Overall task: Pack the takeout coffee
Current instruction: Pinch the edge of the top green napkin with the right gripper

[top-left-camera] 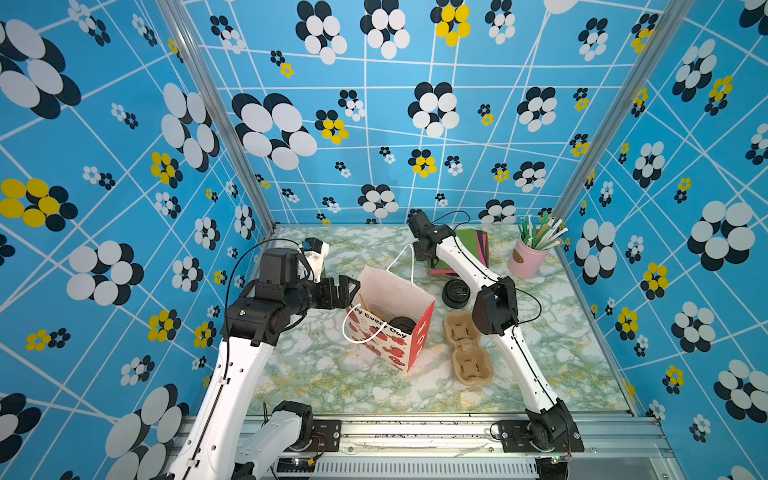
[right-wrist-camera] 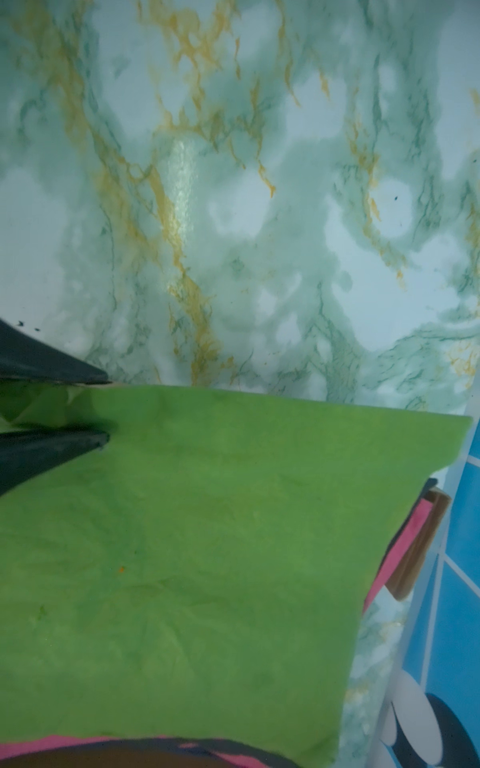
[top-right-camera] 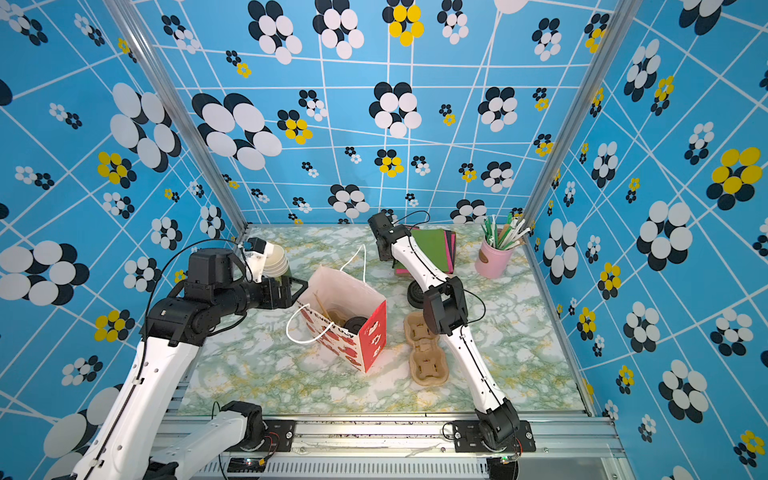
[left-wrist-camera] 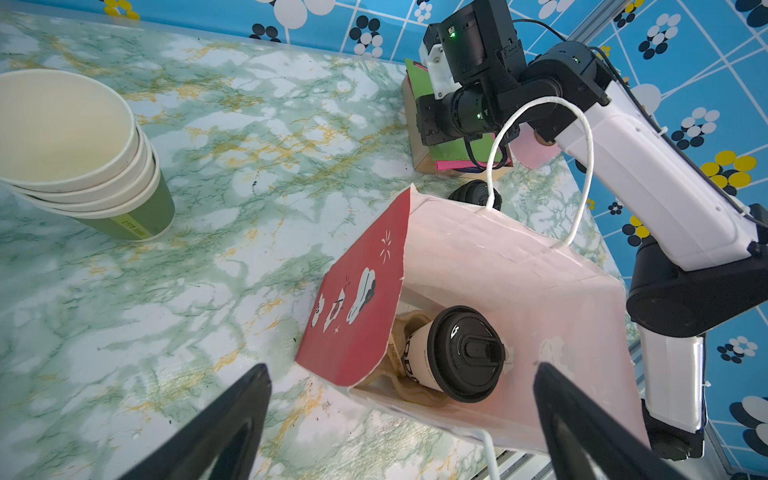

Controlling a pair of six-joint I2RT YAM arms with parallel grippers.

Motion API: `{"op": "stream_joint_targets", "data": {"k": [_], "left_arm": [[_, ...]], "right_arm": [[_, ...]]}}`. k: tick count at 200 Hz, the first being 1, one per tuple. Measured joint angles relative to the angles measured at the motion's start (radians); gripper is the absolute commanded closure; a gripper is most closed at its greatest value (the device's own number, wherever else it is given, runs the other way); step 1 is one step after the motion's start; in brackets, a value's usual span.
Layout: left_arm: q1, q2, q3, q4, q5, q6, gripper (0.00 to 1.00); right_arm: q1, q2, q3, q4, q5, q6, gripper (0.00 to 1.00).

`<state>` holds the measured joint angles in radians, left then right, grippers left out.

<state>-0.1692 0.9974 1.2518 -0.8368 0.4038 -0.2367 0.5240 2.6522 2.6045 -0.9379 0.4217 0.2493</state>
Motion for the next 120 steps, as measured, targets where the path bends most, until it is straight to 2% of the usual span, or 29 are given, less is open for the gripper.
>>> {"op": "stream_joint_targets", "data": {"k": [51,82,120], "left_arm": [[0.0,0.0,0.0,0.0,0.0,-0.007,0.0],[0.0,0.001,0.0,0.0,0.0,-0.007,0.0],[0.0,0.001,0.0,0.004,0.0,-0.007,0.0]], "right_arm": [[0.0,0.0,0.001,0.0,0.0,-0.001,0.89],[-0.005,-0.013,0.001,0.0,-0.03,0.009,0.97],[-0.026,-0.054,0.001,0.0,-0.087,0.024,0.98]]}}
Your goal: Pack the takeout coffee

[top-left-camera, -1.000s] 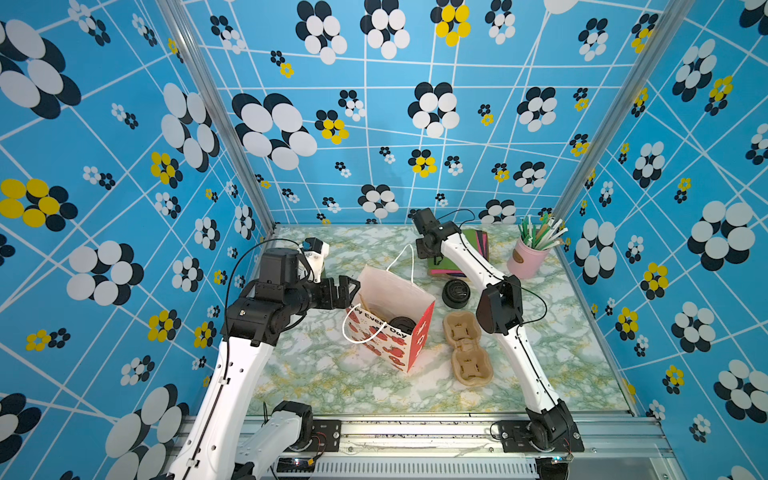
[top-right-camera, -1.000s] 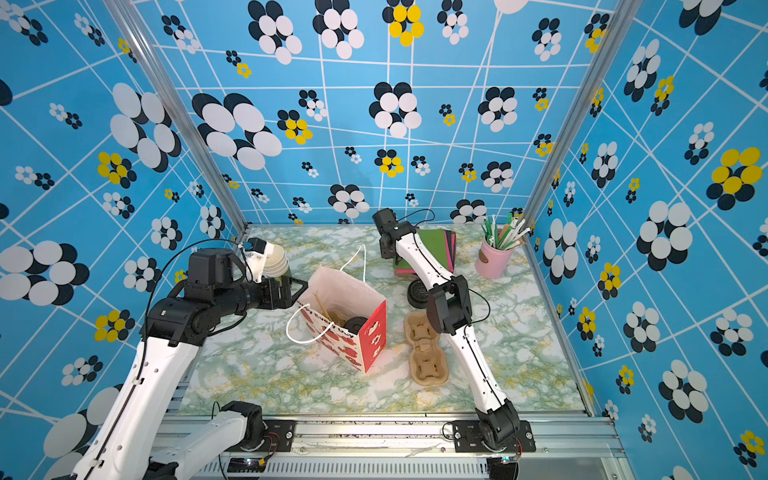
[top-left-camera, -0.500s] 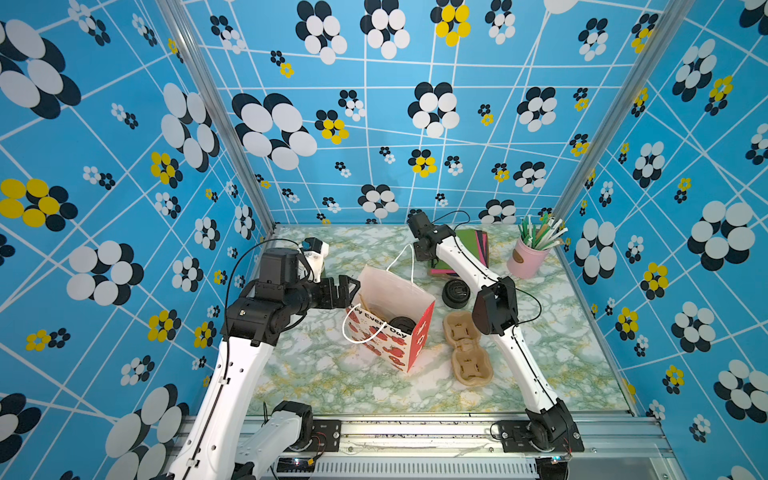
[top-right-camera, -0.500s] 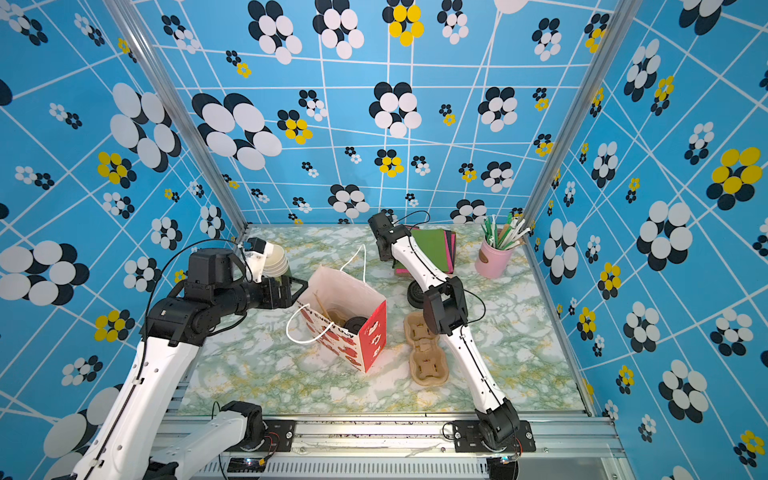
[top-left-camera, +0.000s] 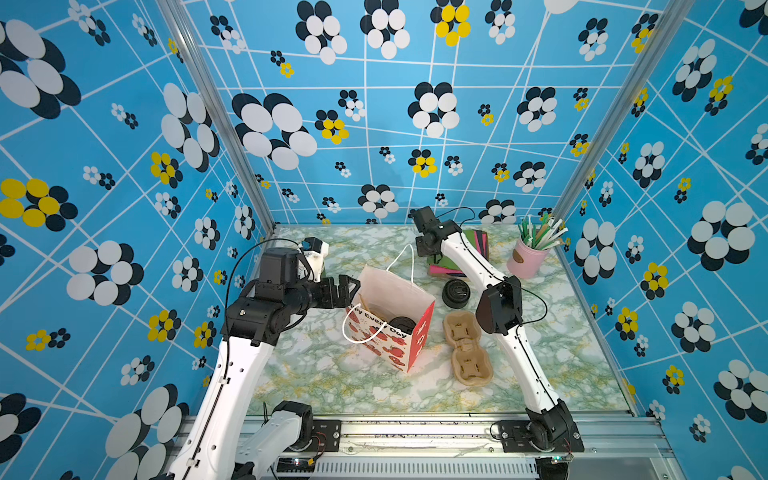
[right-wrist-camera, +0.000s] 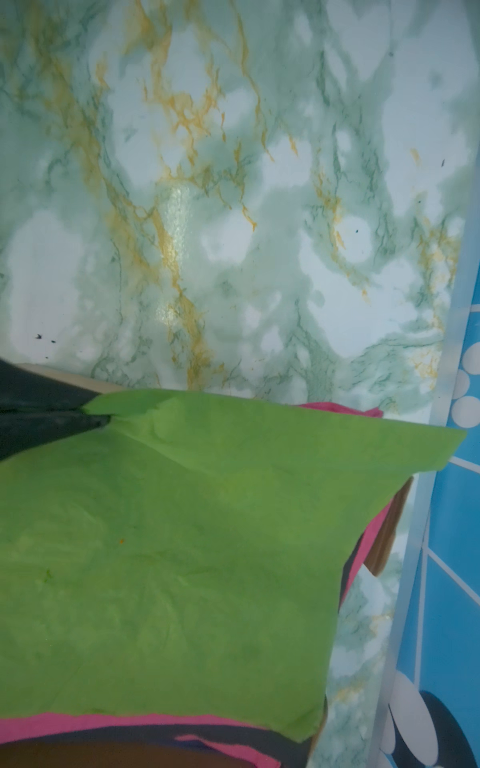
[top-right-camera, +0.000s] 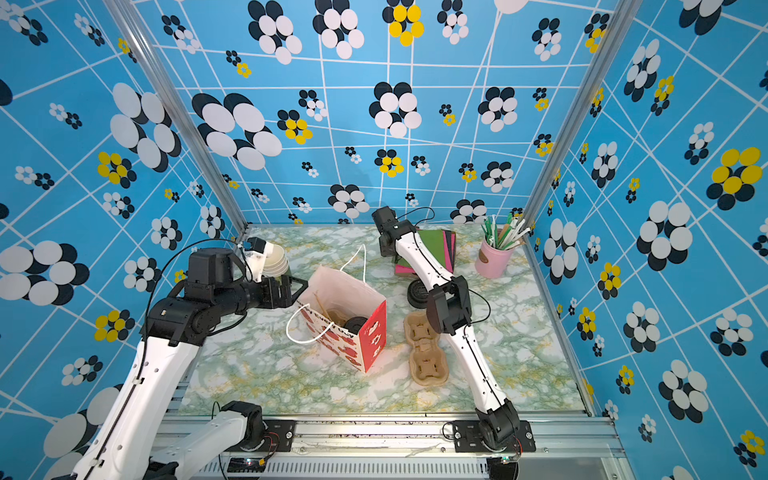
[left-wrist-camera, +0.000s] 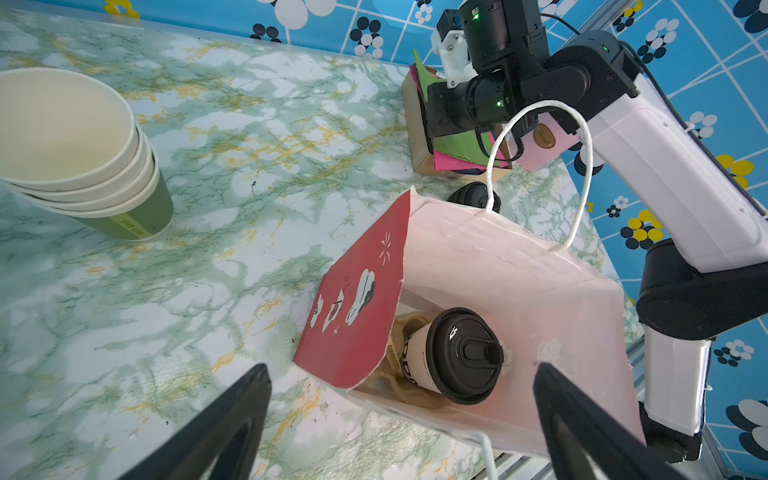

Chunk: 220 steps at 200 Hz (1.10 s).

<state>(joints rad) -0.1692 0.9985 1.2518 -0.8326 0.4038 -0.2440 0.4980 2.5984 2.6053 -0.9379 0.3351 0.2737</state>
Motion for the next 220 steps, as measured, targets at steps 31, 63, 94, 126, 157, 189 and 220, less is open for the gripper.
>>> {"op": "stream_joint_targets", "data": {"k": [31,63,94,126,157,189,220], "left_arm": [[0.0,0.004,0.0,0.003,0.001,0.0,0.0],[0.0,0.008,0.0,0.003,0.001,-0.003,0.0],[0.0,0.008,0.0,0.004,0.003,-0.004,0.0],[0.0,0.008,0.0,0.004,0.008,-0.004,0.0],[0.0,0.008,0.0,0.004,0.008,-0.004,0.0],[0.0,0.008,0.0,0.004,0.008,-0.008,0.0],[0.0,0.008,0.0,0.004,0.008,-0.008,0.0]], "right_arm": [[-0.014,-0.043,0.0,0.0,-0.074,0.019,1.0],[-0.014,-0.082,0.002,0.008,-0.18,0.047,1.0],[-0.014,-0.089,0.009,0.01,-0.229,0.058,0.99],[-0.017,-0.089,0.009,-0.002,-0.237,0.059,0.99],[-0.032,-0.086,0.009,-0.023,-0.237,0.06,1.0],[-0.059,-0.086,0.003,-0.03,-0.237,0.06,1.0],[-0.087,-0.091,-0.02,-0.032,-0.234,0.056,1.0]]}}
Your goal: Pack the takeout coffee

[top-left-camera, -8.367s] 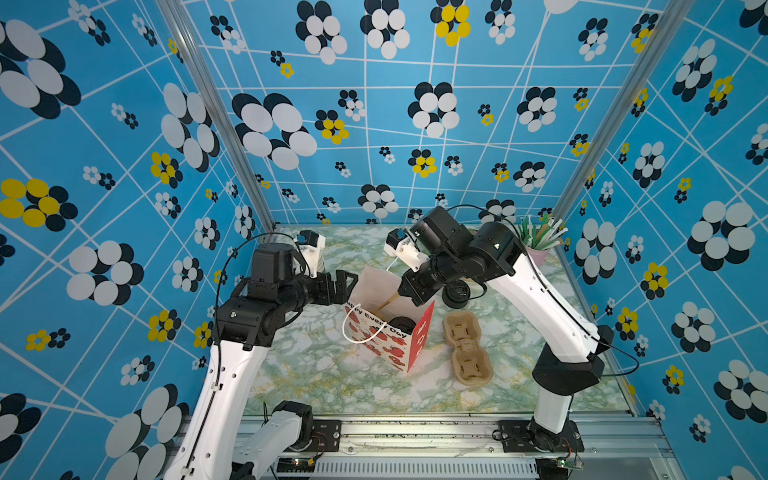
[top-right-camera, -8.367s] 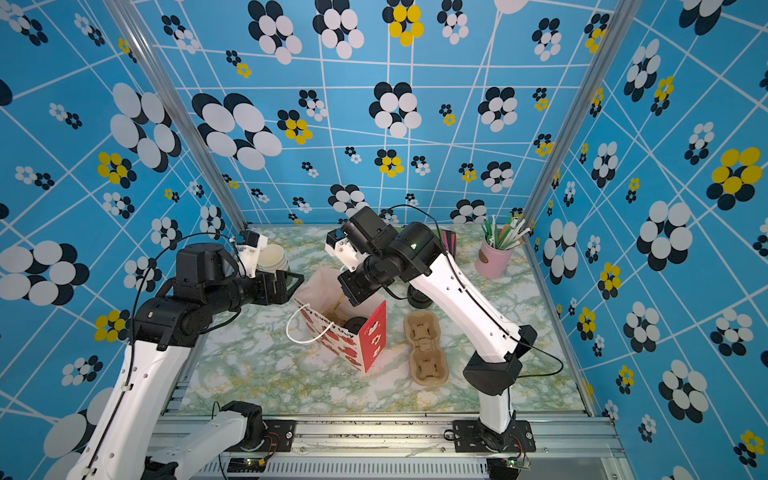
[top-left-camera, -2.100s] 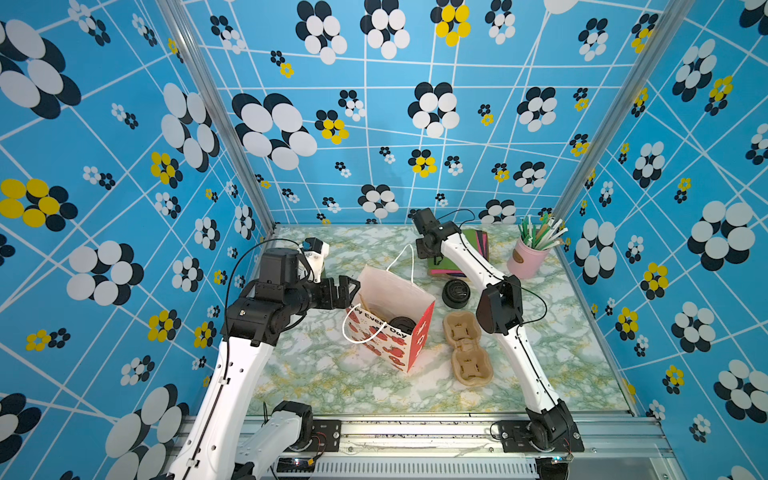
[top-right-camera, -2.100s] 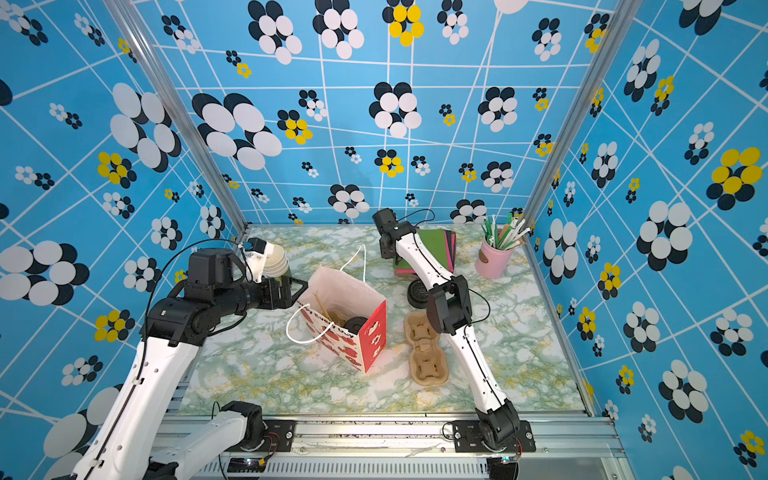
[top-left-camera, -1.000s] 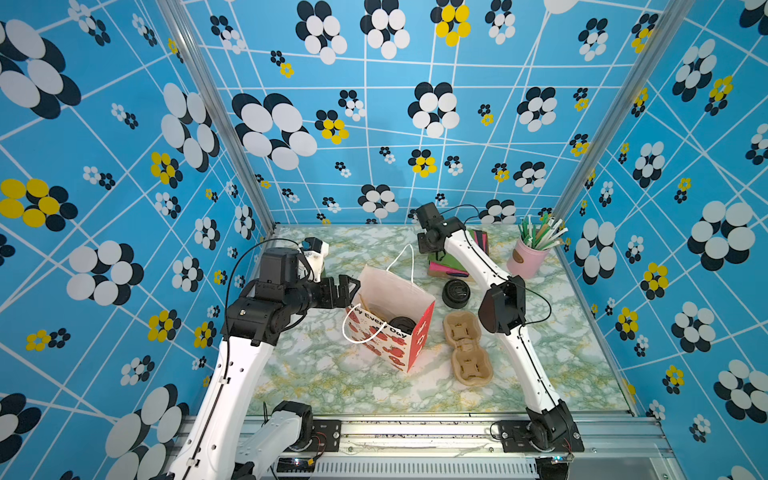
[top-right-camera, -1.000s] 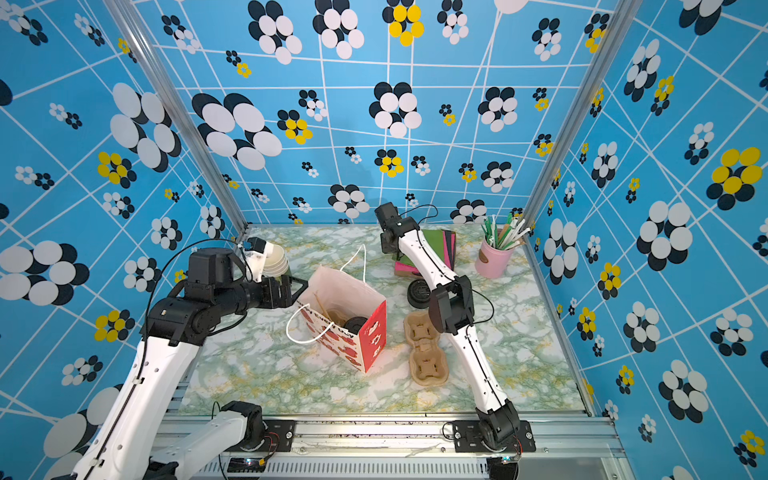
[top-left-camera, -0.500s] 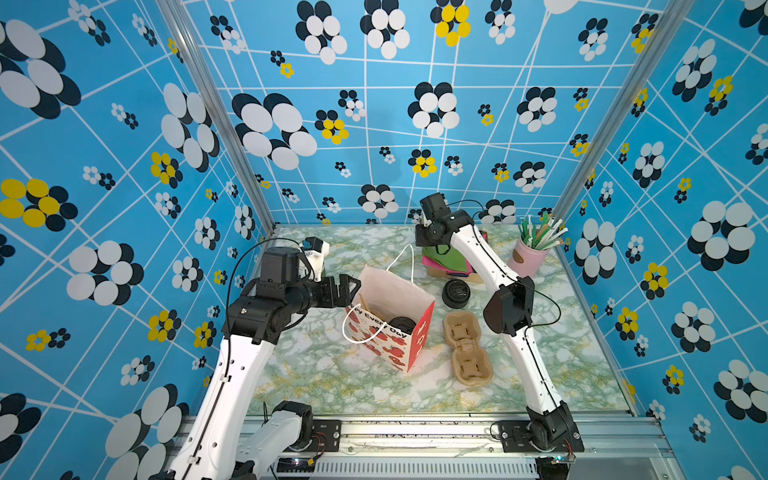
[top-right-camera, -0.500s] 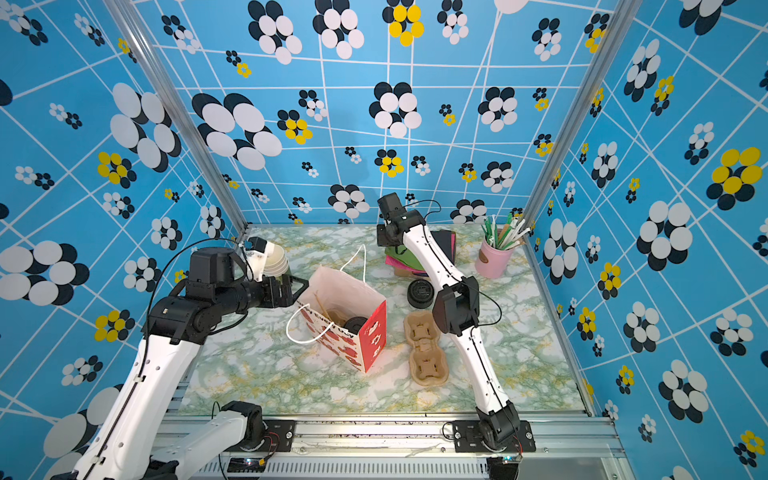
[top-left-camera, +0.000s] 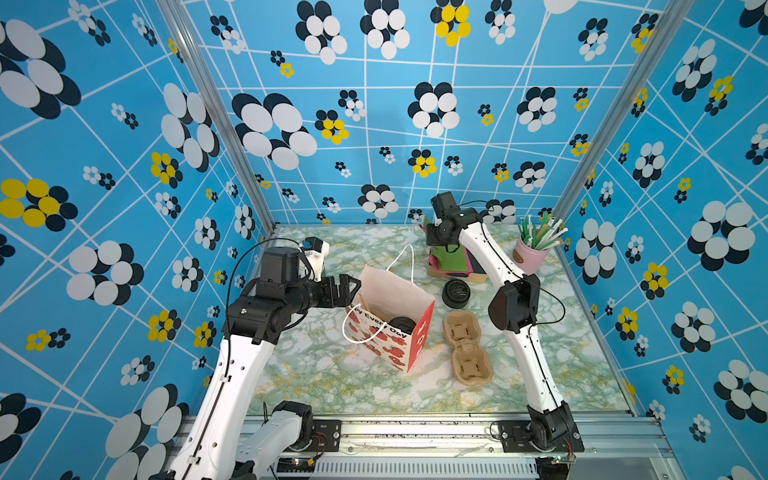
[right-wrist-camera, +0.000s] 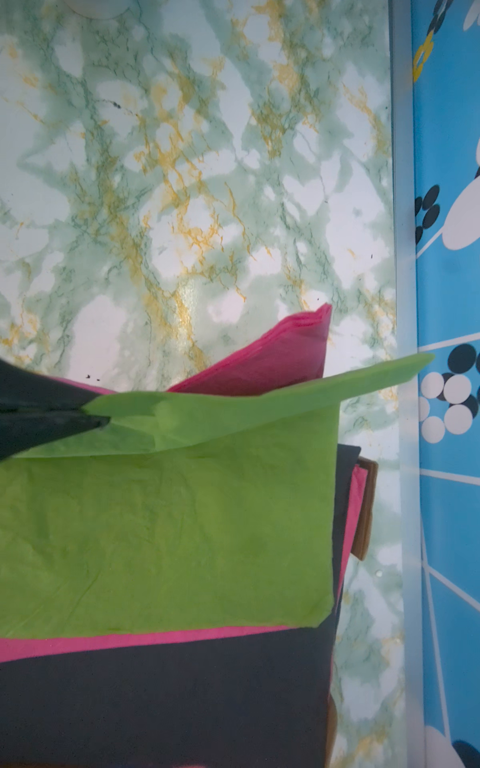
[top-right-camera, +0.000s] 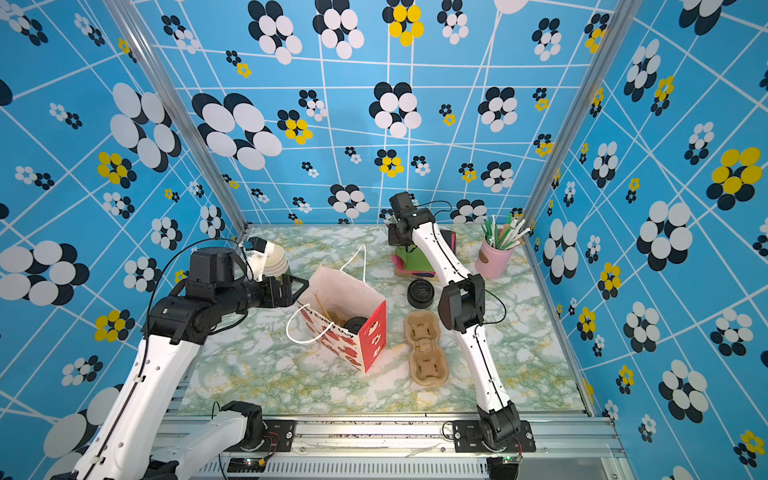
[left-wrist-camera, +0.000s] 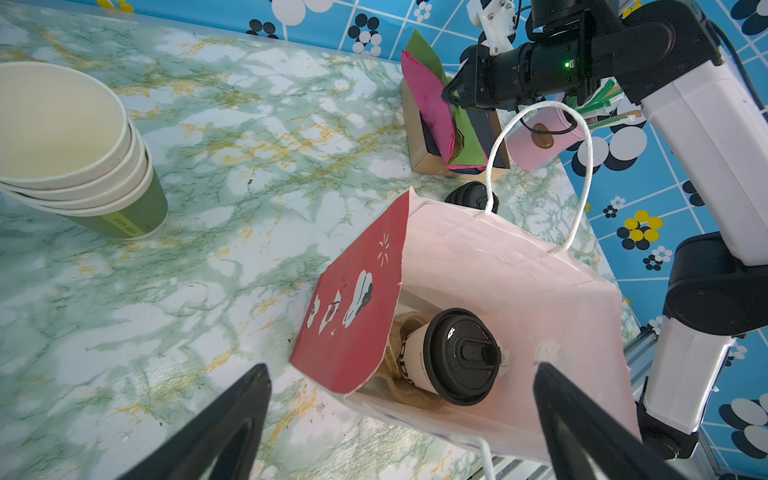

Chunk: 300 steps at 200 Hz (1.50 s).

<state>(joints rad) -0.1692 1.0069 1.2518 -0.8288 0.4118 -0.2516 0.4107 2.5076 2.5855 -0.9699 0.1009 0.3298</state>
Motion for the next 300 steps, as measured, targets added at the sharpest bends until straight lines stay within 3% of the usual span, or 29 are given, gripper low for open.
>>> {"op": "stream_joint_targets", "data": {"k": [52,124,239,300], "left_arm": [[0.0,0.0,0.0,0.008,0.0,-0.003,0.0],[0.0,0.0,-0.002,0.015,0.002,-0.003,0.0],[0.0,0.0,-0.019,0.022,0.004,-0.003,0.0],[0.0,0.0,-0.021,0.022,0.004,-0.003,0.0]], "right_arm": [[-0.04,-0.078,-0.035,-0.023,0.063,-0.051,1.0],[-0.087,-0.222,-0.035,-0.045,0.253,-0.171,1.0],[-0.093,-0.224,0.032,-0.095,0.459,-0.309,1.0],[-0.09,-0.2,0.032,-0.098,0.518,-0.32,1.0]]}}
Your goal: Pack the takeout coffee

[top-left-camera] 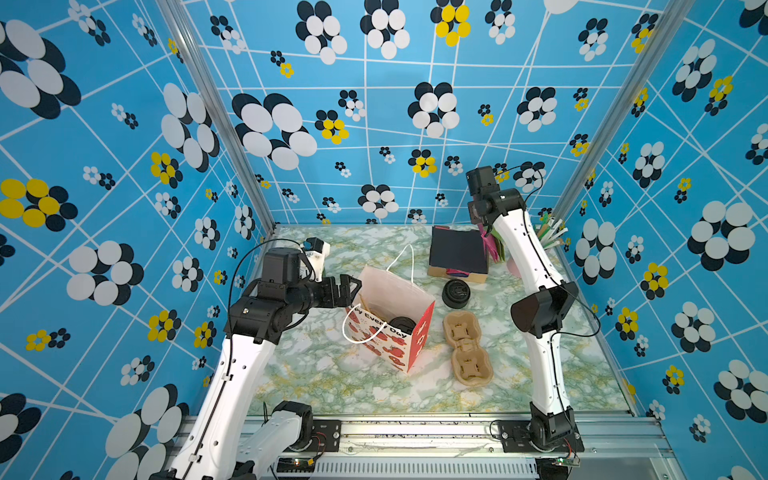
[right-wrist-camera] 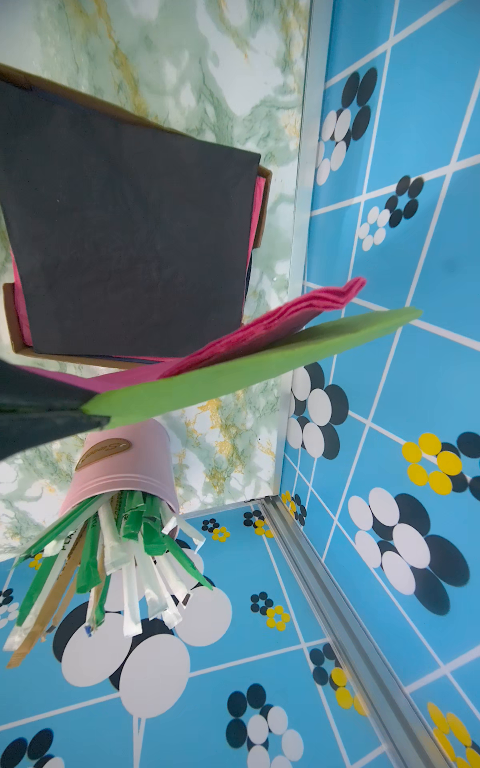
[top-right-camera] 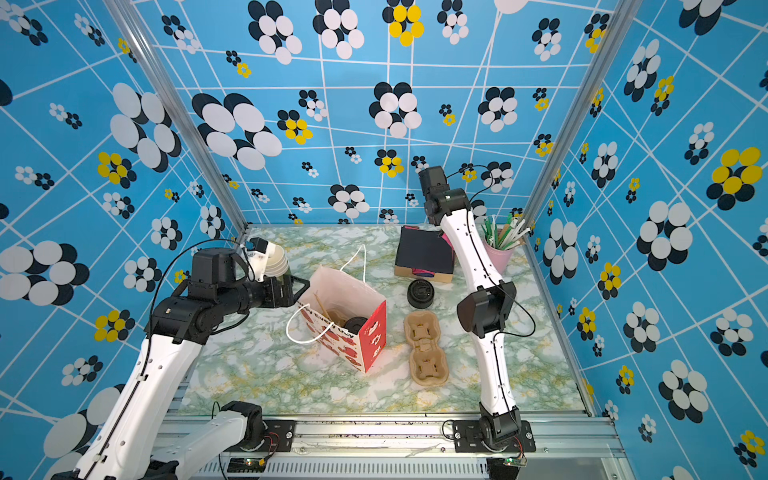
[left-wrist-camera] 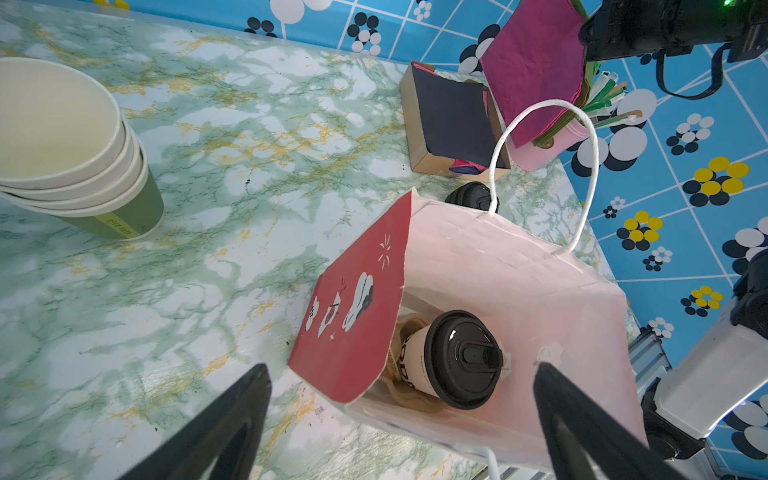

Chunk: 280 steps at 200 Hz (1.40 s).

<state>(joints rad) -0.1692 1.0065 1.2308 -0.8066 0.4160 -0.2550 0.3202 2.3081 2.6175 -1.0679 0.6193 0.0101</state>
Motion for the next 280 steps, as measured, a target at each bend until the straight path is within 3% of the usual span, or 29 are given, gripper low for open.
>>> {"op": "stream_joint_targets", "data": {"k": [68,151,214,280], "left_arm": [[0.0,0.0,-0.008,0.001,0.0,0.0,0.0],[0.0,0.0,-0.009,0.001,0.0,0.0,0.0],[0.0,0.0,-0.013,0.001,0.0,0.0,0.0],[0.0,0.0,-0.013,0.001,0.0,0.0,0.0]], "right_arm": [[0.08,0.183,0.003,0.002,-0.034,0.04,1.0],[0.1,0.282,0.003,0.021,-0.34,0.217,0.89],[0.1,0.286,0.003,0.035,-0.49,0.283,0.79],[0.097,0.288,0.003,0.035,-0.527,0.297,1.0]]}}
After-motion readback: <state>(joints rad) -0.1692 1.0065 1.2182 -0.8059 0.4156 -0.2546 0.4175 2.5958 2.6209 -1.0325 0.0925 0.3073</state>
